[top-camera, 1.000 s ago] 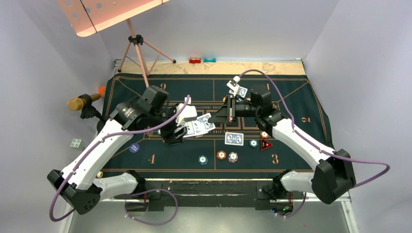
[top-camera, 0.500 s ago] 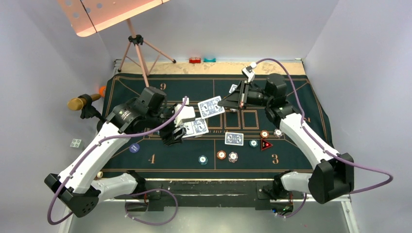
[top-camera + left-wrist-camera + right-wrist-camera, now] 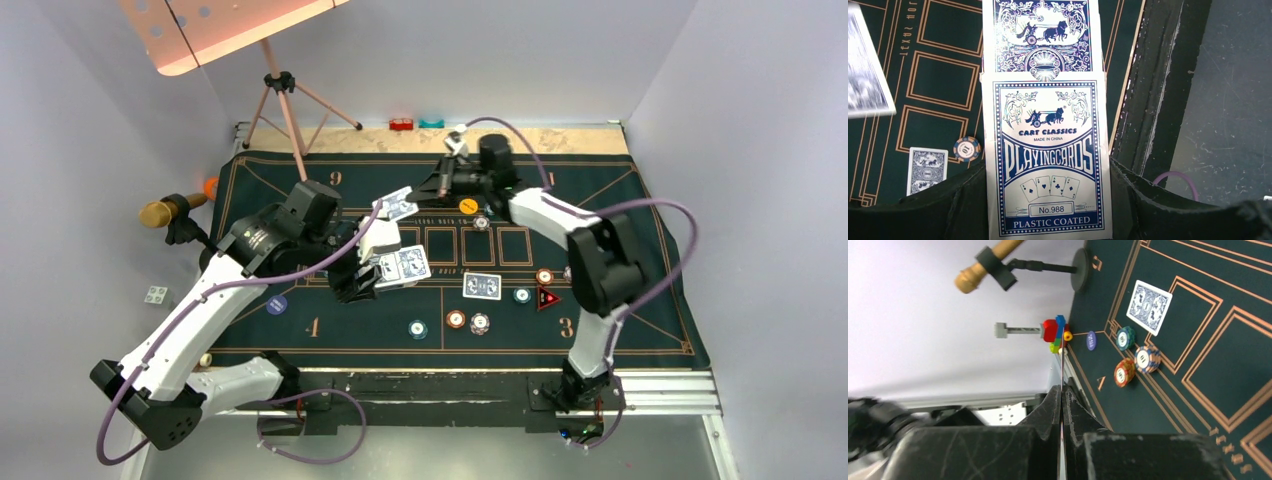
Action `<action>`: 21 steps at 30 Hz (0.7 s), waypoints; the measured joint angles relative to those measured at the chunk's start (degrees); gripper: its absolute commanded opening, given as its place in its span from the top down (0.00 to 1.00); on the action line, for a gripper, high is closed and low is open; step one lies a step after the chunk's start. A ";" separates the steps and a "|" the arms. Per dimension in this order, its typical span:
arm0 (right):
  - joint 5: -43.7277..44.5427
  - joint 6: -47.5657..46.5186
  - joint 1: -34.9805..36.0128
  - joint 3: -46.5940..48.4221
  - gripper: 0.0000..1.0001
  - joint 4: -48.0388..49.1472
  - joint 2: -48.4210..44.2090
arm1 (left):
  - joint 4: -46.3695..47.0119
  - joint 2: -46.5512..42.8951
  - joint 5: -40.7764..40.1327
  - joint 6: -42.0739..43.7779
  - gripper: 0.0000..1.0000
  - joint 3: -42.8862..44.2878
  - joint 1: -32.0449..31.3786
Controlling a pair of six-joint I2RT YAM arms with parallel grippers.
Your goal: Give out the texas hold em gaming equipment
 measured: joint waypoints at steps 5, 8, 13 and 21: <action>3.43 -1.07 7.69 10.45 1.00 -0.68 15.63 | -0.17 -0.04 0.81 -0.37 1.00 0.48 0.00; 5.29 -1.05 11.32 15.52 1.00 -0.81 23.26 | -0.24 -0.09 1.05 -0.39 1.00 0.55 0.00; 8.48 -1.16 15.67 27.10 1.00 -2.49 33.90 | -0.28 -0.13 1.14 -0.37 1.00 0.55 0.00; 13.99 0.07 16.46 31.39 0.97 -1.49 38.45 | -0.42 -0.33 1.14 -0.37 1.00 0.55 0.00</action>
